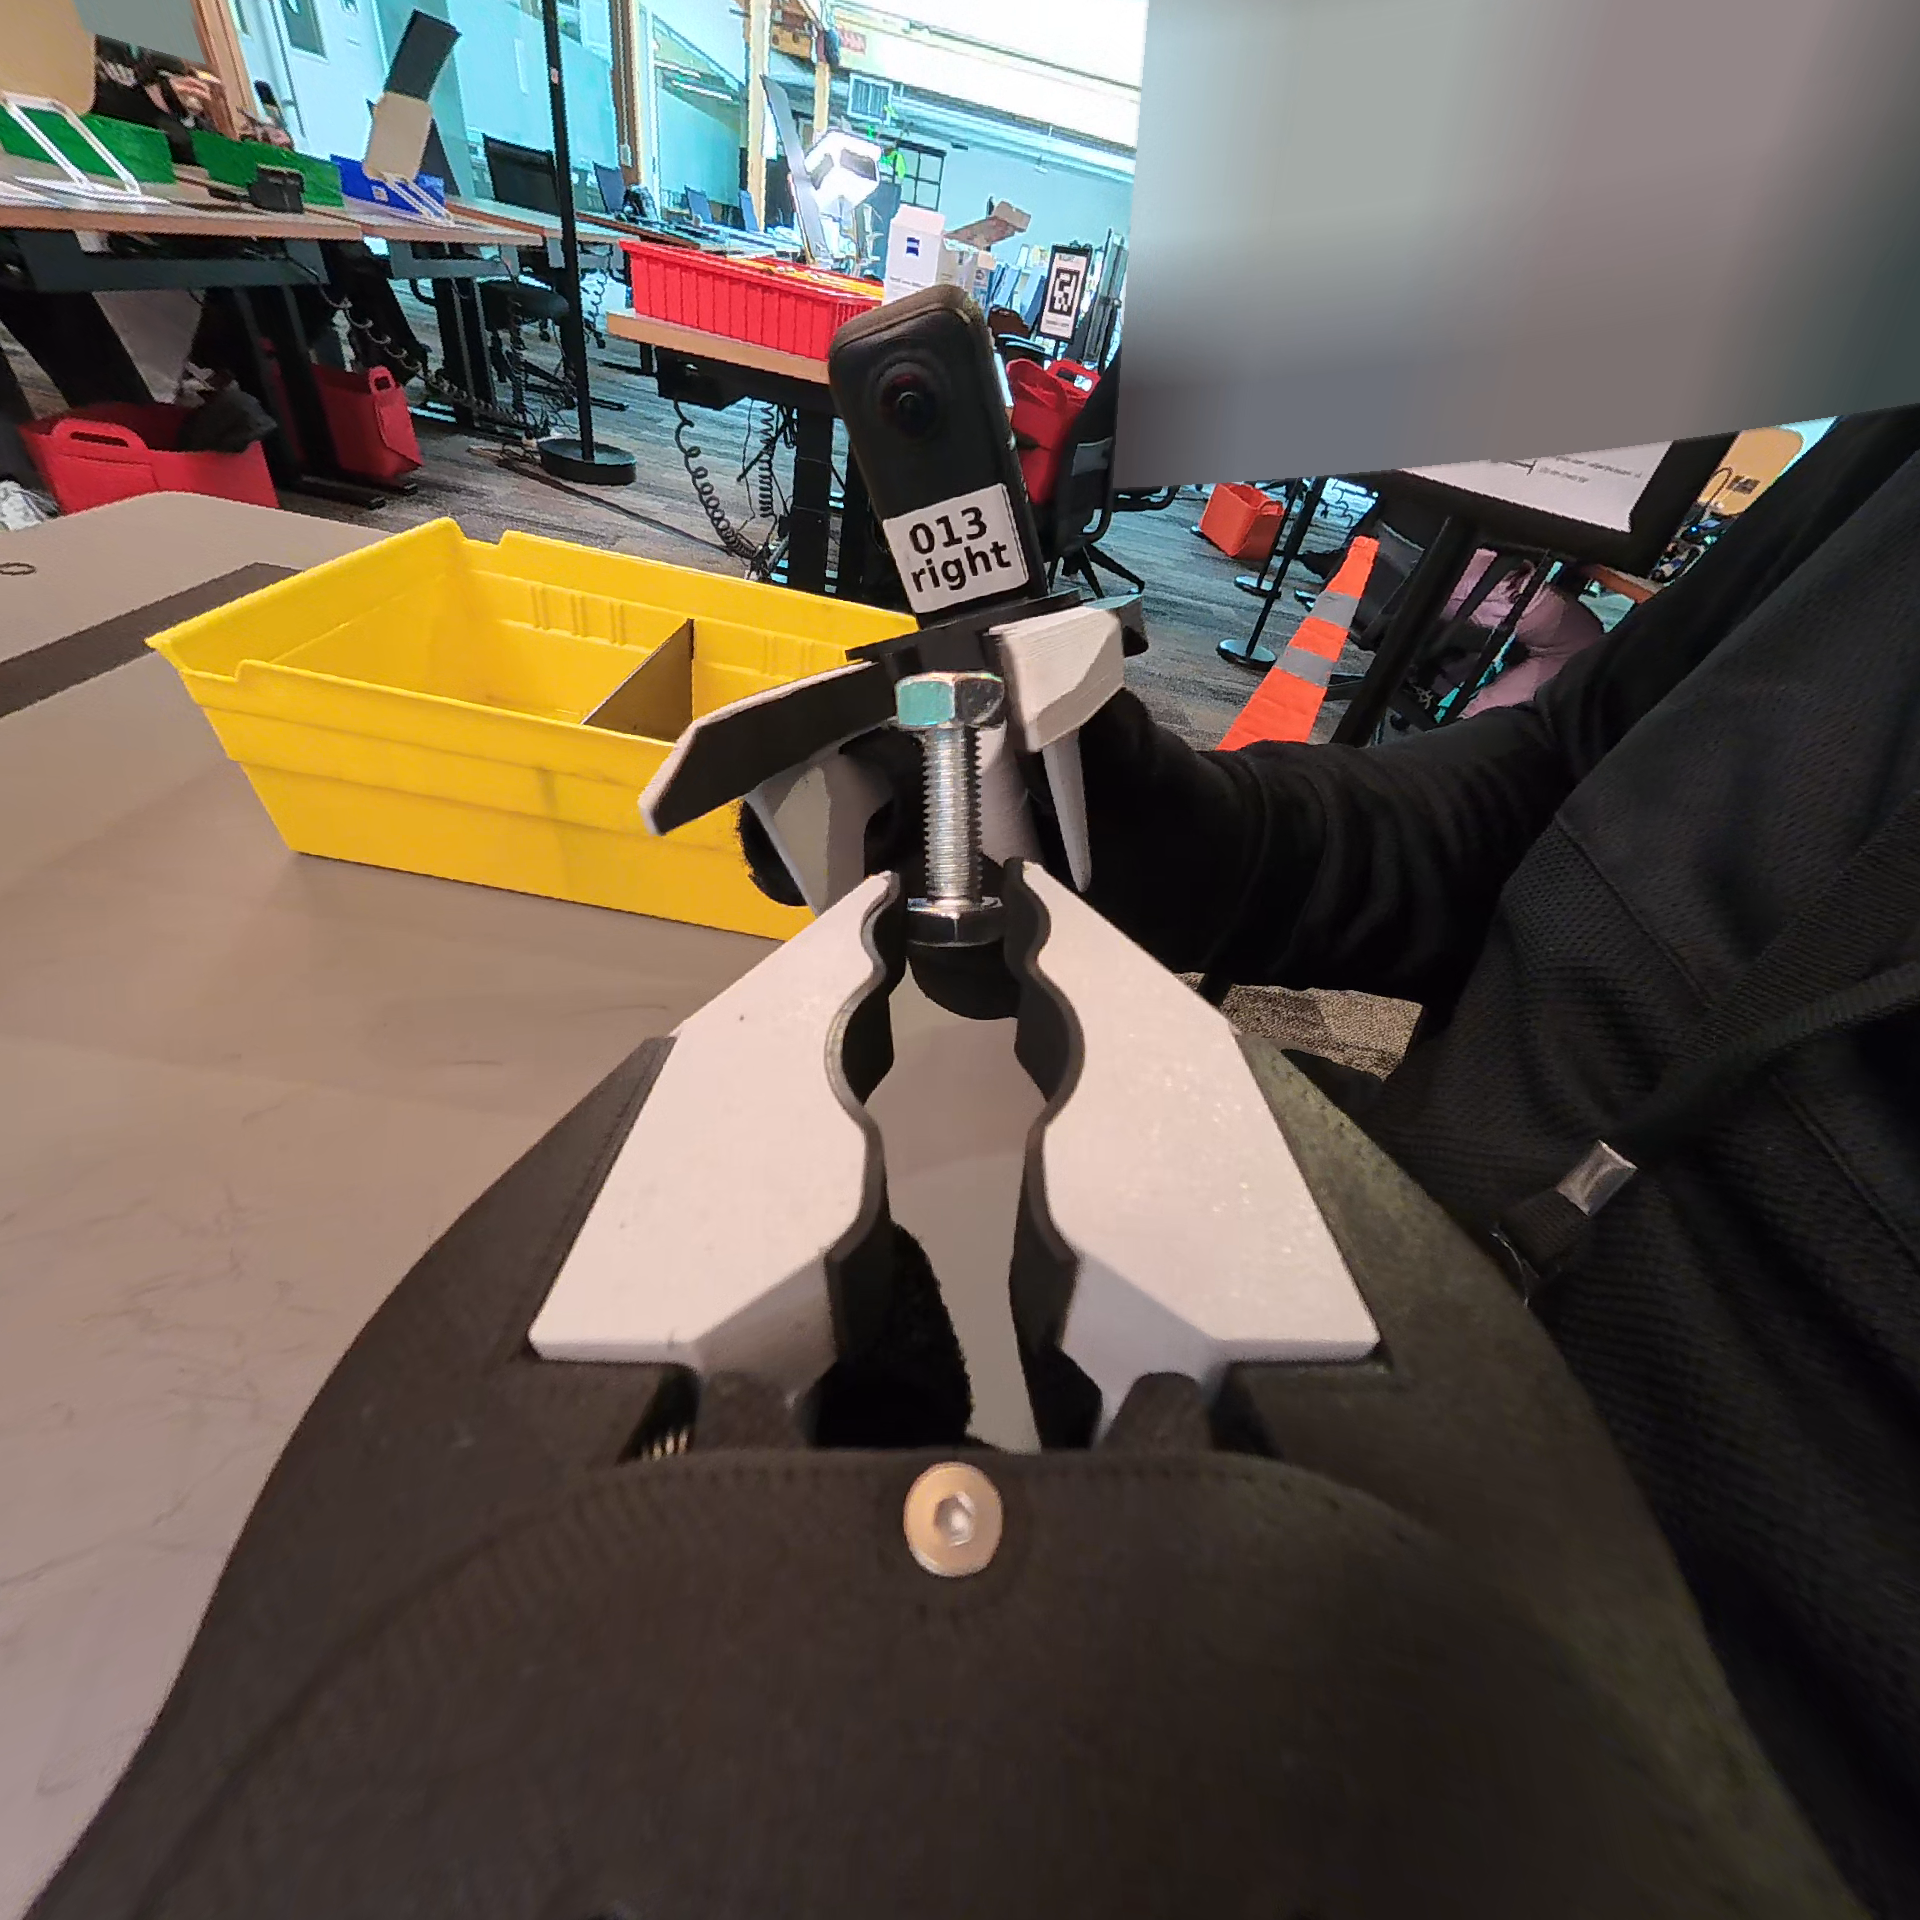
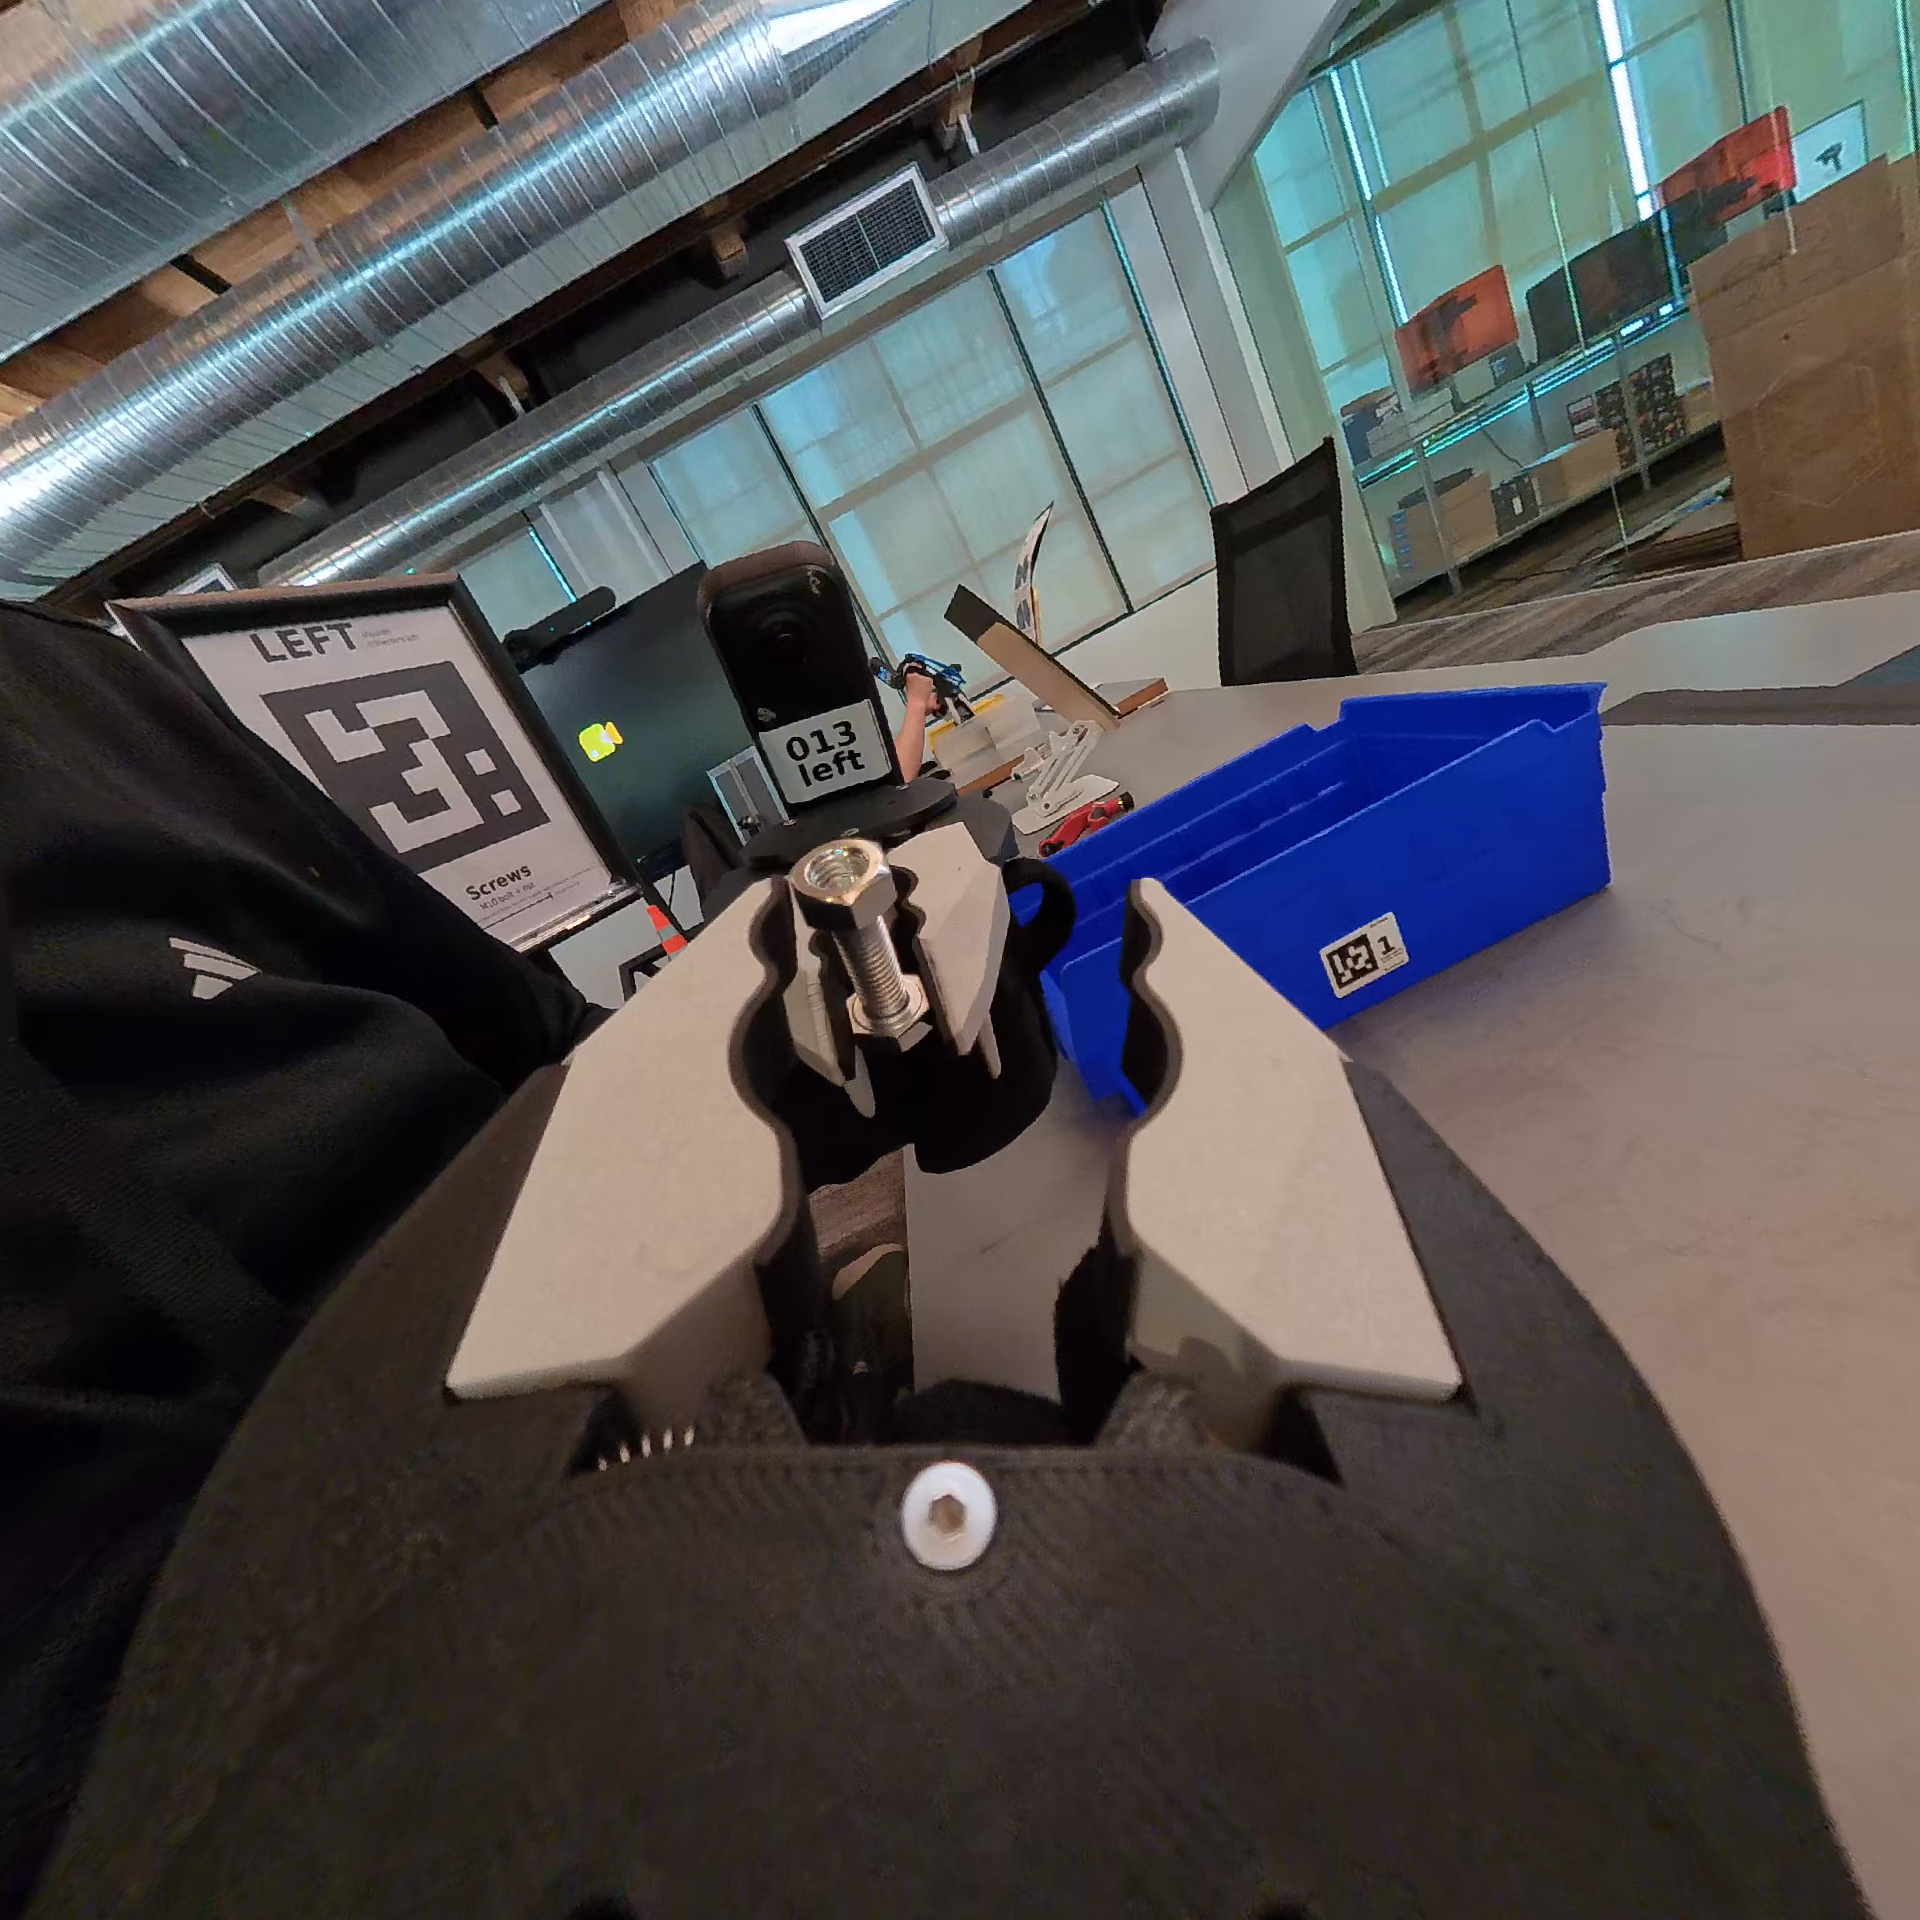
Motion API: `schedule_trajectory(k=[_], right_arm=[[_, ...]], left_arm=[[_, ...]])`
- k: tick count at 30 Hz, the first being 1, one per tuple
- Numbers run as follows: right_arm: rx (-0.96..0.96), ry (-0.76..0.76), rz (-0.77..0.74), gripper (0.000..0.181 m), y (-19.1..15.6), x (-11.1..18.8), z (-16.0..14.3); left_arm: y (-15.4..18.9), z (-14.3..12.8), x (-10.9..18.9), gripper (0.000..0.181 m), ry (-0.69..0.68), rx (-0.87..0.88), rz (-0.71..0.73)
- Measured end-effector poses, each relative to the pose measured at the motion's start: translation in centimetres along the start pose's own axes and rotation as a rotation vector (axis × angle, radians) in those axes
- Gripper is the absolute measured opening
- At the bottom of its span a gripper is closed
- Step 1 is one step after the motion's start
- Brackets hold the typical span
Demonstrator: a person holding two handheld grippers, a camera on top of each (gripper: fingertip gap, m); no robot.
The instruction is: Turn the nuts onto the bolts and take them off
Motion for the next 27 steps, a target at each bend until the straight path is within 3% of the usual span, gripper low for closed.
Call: schedule_trajectory(k=[5, 9, 11, 27], right_arm=[[0.014, -0.008, 0.018, 0.055, -0.3, -0.1, 0.0], [0.023, -0.04, 0.075, 0.024, -0.9, -0.4, -0.2], [0.03, -0.049, 0.088, 0.017, -1.1, -0.5, -0.3], [0.042, -0.064, 0.072, 0.015, -1.2, -0.5, -0.3]], left_arm=[[0.0, -0.1, 0.0, 0.016, -0.008, 0.001, 0.006], [0.0, -0.2, -0.1, 0.016, -0.014, 0.003, 0.006], [0.0, -0.2, -0.1, 0.016, -0.014, 0.004, 0.005], [-0.2, -0.4, -0.2, 0.016, -0.012, 0.033, -0.012]])
Point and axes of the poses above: each gripper's, where its closed fingertips meet, x back along the fingers, z out of its top, y = z × x across the jaws, the point moved 9 cm from there along x, back along the fingers
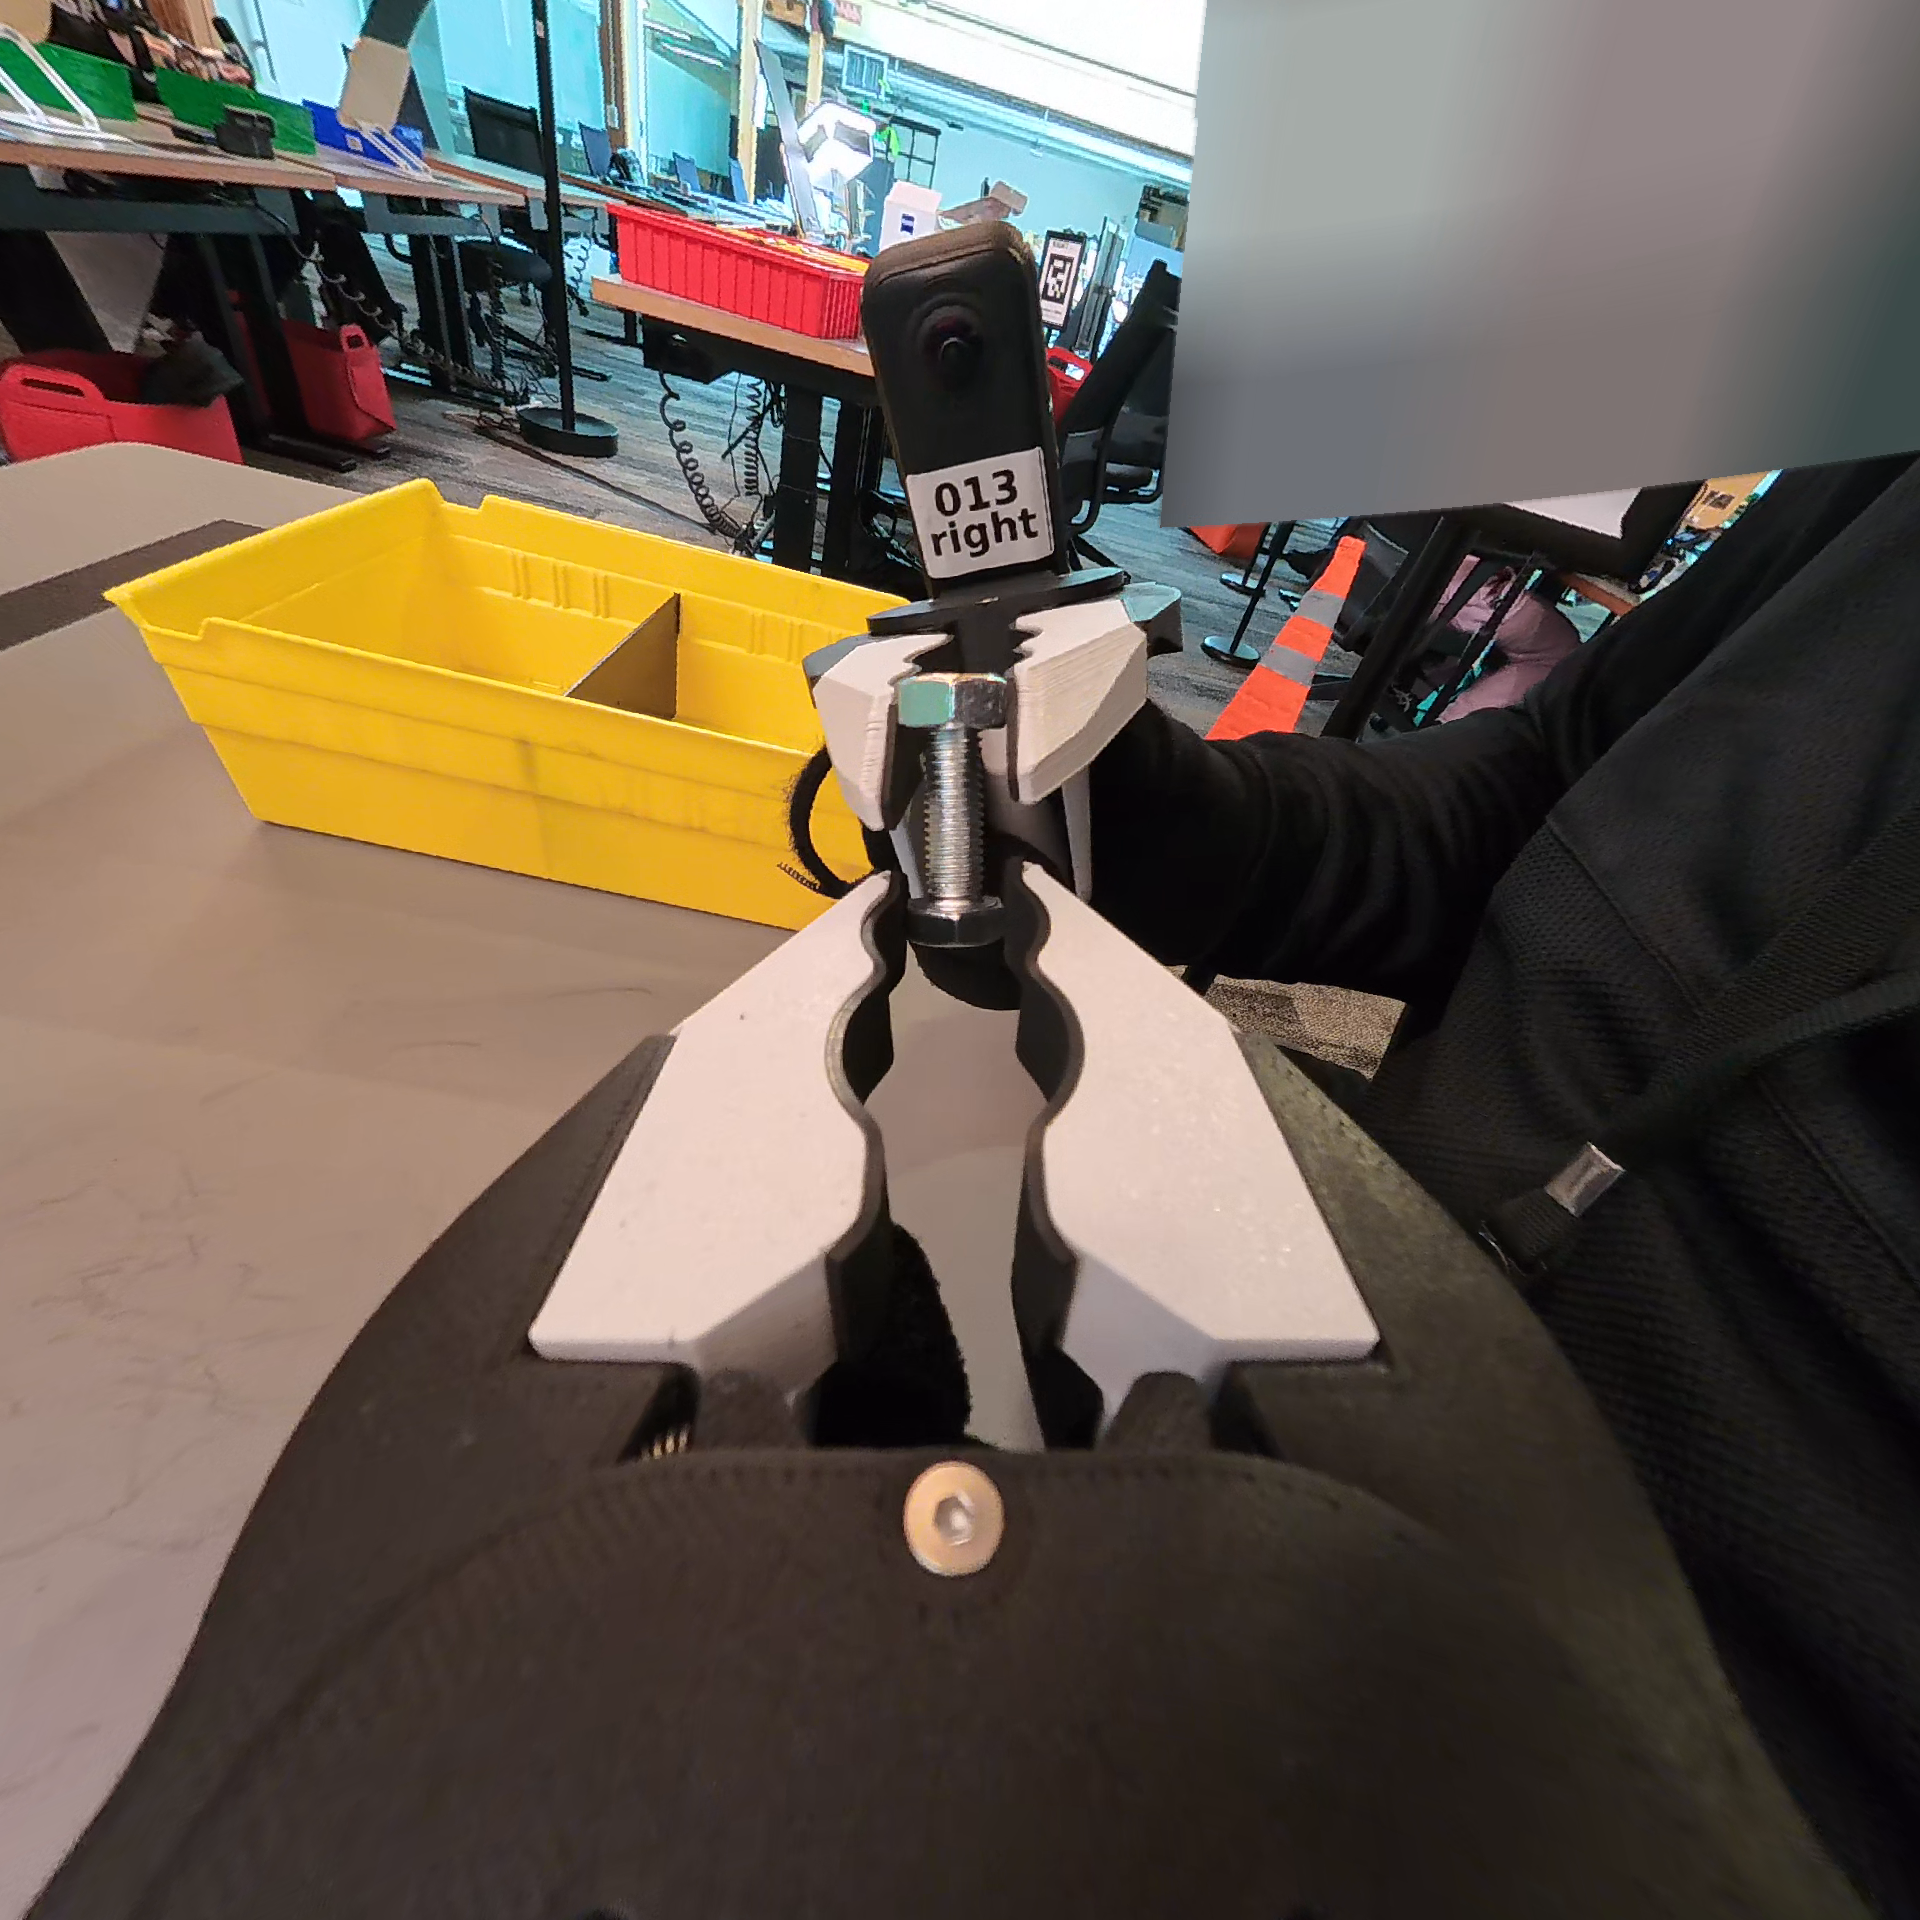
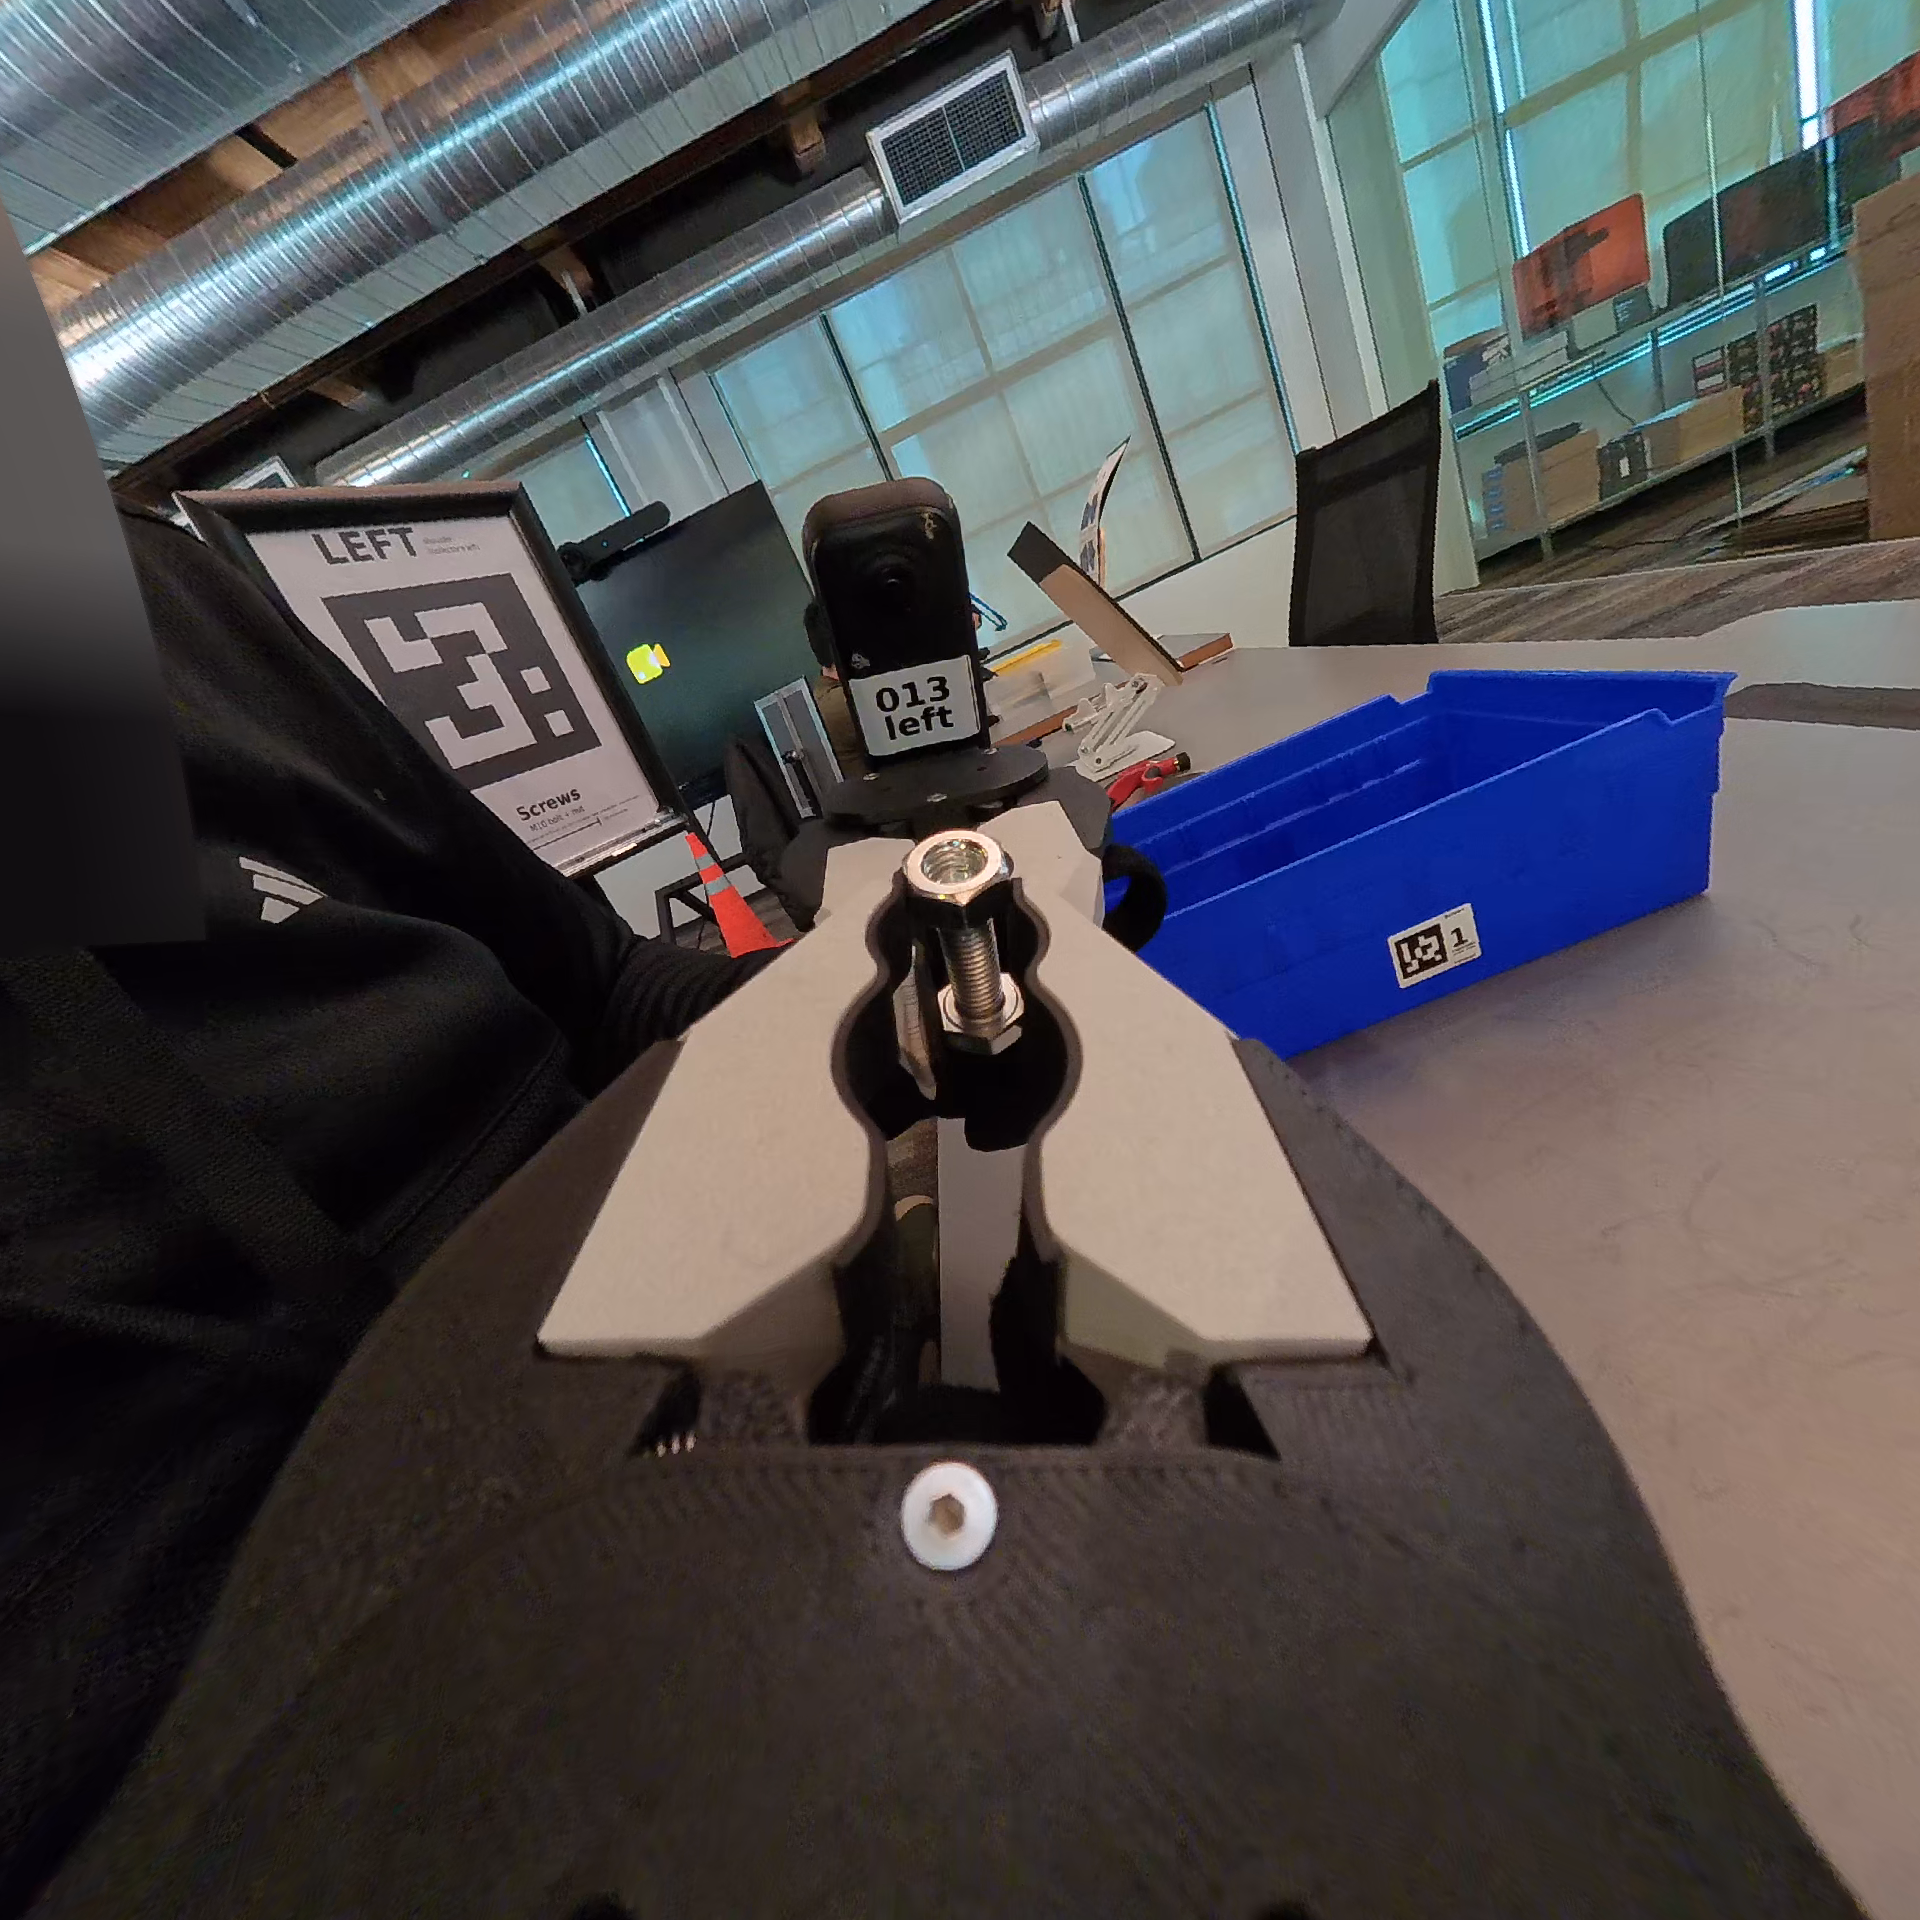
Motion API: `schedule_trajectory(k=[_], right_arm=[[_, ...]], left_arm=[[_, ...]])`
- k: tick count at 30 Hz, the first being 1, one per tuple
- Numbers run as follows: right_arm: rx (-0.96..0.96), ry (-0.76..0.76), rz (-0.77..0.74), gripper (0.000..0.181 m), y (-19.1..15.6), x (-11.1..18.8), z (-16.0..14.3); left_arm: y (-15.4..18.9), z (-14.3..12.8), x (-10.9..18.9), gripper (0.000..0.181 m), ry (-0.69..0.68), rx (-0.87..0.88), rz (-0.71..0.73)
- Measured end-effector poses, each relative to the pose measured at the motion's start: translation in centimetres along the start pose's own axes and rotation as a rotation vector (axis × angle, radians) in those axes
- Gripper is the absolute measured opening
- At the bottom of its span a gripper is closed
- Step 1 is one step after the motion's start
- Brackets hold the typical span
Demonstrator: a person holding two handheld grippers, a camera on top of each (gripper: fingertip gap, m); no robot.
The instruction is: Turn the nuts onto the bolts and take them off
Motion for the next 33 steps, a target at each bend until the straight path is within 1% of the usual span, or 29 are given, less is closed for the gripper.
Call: schedule_trajectory(k=[8, 15, 26, 33], right_arm=[[0.01, -0.009, -0.007, 0.015, -0.09, -0.07, -0.02], [0.008, -0.021, -0.011, 0.015, 0.0, -0.07, -0.11], [0.067, -0.06, -0.046, 0.014, -0.22, -0.23, -0.16], [0.06, -0.06, -0.04, 0.015, -0.15, -0.26, -0.21]], left_arm=[[-0.09, -0.13, 0.01, 0.016, 0.01, 0.02, -0.018], [-0.15, -0.24, -0.15, 0.016, -0.009, 0.036, -0.027], [-0.21, -0.48, -0.37, 0.016, -0.027, 0.078, -0.061], [-0.15, -0.46, -0.35, 0.016, -0.035, 0.07, -0.055]])
Point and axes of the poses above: each gripper's, where its closed fingertips meet, x back along the fingers, z out of its top, y = z × x across the jaws, the point moved 9 cm from there along x, back along the fingers
